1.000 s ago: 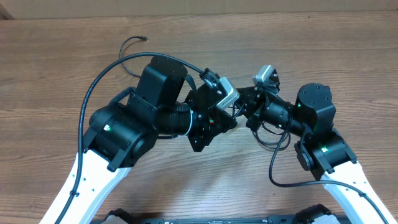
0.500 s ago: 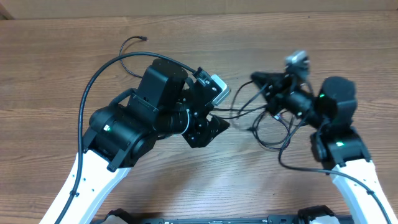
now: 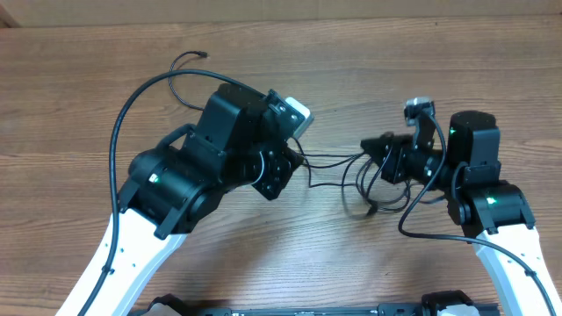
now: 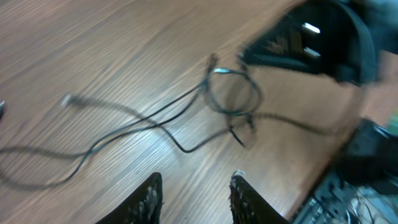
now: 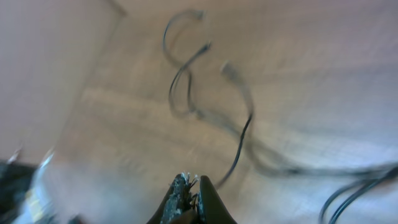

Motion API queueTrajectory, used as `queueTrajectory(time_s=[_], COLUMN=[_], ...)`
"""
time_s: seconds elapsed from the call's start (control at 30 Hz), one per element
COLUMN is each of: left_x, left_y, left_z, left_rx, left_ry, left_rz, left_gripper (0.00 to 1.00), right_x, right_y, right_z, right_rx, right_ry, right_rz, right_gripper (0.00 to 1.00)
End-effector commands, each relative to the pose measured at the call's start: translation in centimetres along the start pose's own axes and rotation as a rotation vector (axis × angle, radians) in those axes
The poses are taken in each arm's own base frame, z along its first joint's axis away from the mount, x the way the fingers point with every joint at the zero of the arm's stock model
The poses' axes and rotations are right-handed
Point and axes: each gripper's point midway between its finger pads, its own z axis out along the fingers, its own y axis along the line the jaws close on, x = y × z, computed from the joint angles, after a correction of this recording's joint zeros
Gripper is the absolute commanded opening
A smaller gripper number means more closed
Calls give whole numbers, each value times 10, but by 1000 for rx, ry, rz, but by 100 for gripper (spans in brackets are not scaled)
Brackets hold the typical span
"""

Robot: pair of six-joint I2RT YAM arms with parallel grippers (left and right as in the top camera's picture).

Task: Untangle cables
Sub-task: 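Pull the right gripper's strands down and rightward away from the left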

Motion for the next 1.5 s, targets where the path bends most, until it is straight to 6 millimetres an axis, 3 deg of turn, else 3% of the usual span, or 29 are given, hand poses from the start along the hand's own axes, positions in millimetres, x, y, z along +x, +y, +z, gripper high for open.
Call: queueTrajectory(time_s=[0.0, 0.2, 0.33, 0.53, 0.7, 0.83, 1.17, 1.33, 1.47], left_x=[-1, 3, 4, 15, 27, 38, 50, 50, 52], left_y=[31, 56, 66, 106, 137, 153, 172, 175, 176], left_z=[6, 16, 19, -2, -17, -24, -35, -37, -39], left_rx=[-164, -303, -358, -552, -600, -610, -661, -682, -693], left_ry=[8, 13, 7, -51, -71, -53, -43, -45, -31], left_rz=[-143, -320, -388, -618, -792, -860, -914, -908, -880], left_gripper=[36, 37, 36, 42, 52, 54, 60, 65, 68], right_x=[14, 65, 84, 114, 99, 84, 97, 104, 108], right_y=[26, 31, 22, 15, 16, 16, -15, -14, -4], right_z=[-1, 13, 26, 52, 87, 114, 182, 192, 177], right_rx=[-103, -1, 136, 211, 179, 151, 191, 161, 143], right_ry=[71, 251, 306, 416, 357, 291, 280, 298, 341], right_rz=[13, -31, -98, -34, -33, -24, 39, 22, 5], right_gripper=[4, 4, 4, 4, 4, 4, 4, 4, 4])
